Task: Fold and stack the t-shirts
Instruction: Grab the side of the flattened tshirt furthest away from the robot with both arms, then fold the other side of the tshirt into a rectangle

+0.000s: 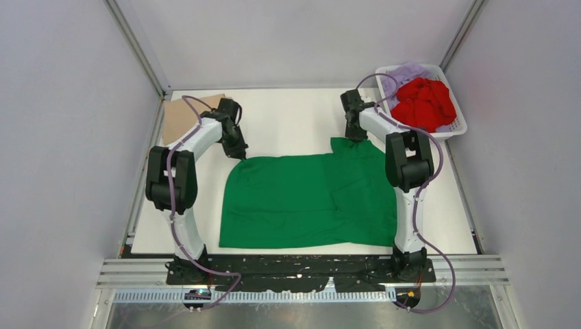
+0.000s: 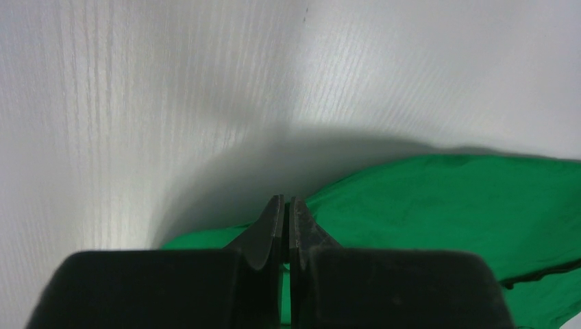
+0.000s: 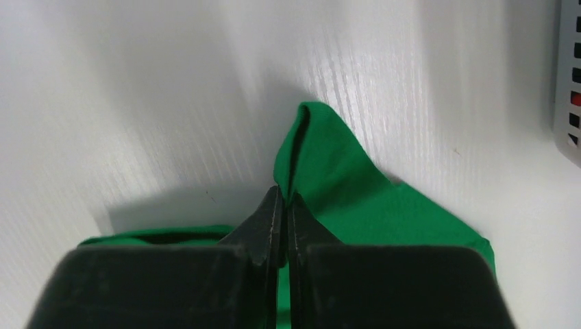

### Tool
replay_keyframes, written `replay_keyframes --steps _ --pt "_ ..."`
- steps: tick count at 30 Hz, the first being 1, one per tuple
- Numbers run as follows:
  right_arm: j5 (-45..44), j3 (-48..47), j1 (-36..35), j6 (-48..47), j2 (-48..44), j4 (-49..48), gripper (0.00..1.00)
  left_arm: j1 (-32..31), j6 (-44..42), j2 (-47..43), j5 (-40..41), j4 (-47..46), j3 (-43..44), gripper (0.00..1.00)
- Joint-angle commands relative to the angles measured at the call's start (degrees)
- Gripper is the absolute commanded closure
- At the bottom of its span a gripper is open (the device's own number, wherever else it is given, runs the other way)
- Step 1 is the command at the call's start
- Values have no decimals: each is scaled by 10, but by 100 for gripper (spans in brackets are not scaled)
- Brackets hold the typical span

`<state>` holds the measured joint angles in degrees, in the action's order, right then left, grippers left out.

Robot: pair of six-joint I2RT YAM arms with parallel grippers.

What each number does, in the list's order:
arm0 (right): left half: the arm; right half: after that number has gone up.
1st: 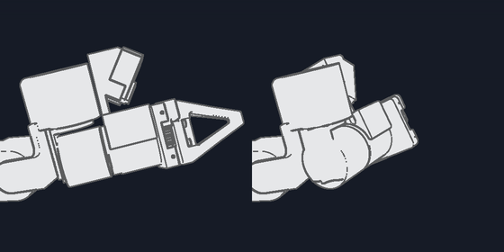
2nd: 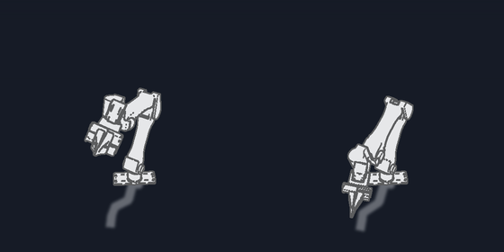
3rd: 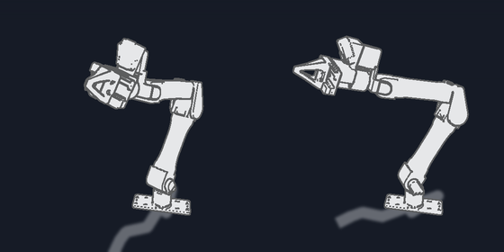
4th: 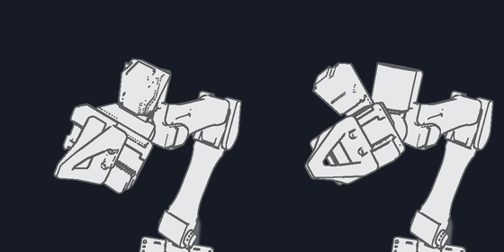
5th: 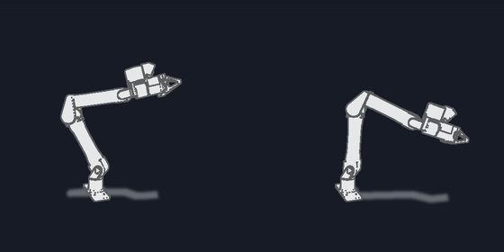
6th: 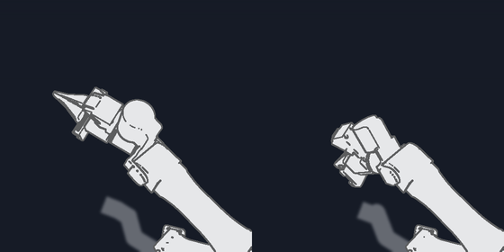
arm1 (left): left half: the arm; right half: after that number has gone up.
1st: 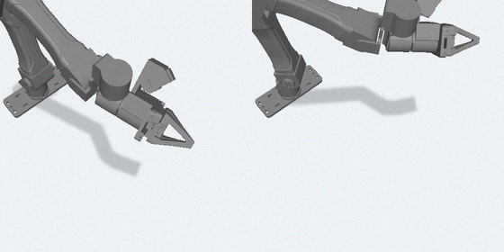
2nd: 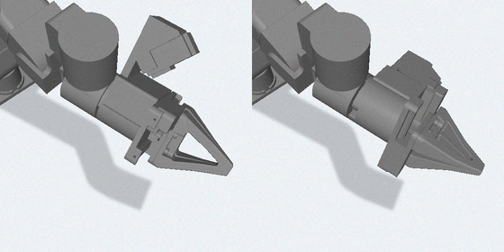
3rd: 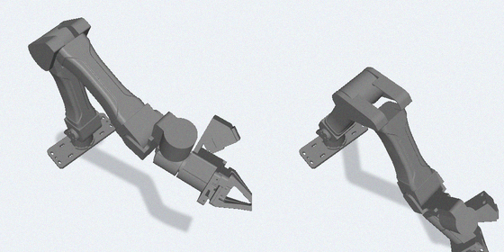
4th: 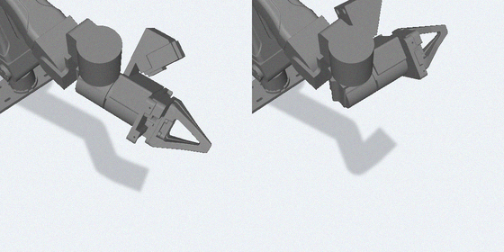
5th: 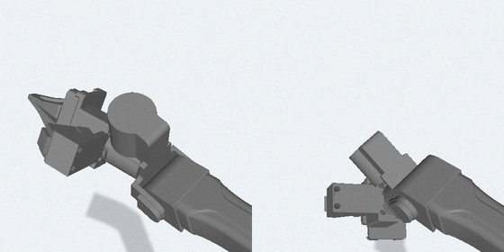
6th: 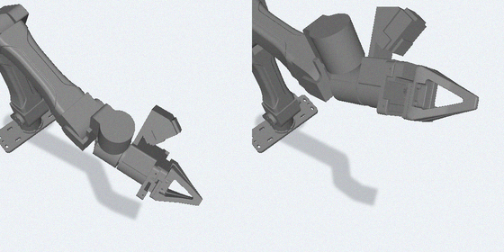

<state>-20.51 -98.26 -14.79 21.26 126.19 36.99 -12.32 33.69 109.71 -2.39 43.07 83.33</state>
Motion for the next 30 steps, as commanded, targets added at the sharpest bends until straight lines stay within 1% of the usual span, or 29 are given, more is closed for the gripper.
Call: replay_keyframes --steps 1,7,15,22,25,30 --pt "-13 45 -3 -7 -91 -46 95 -10 -14 -57 7 -12 -19 100" --pt "-3 168 -12 -6 -205 -70 95 -19 -20 -107 17 -26 -62 100" --pt "-25 310 -42 2 -362 -43 95 -38 -35 -173 19 -49 -132 100" --pt "-70 380 -82 18 -482 22 95 -46 -47 -239 19 -74 -198 100" --pt "-83 398 -103 26 -519 46 95 -46 -55 -272 36 -79 -224 100" --pt "-105 428 -139 42 -577 115 95 -48 -84 -317 26 -79 -262 100"
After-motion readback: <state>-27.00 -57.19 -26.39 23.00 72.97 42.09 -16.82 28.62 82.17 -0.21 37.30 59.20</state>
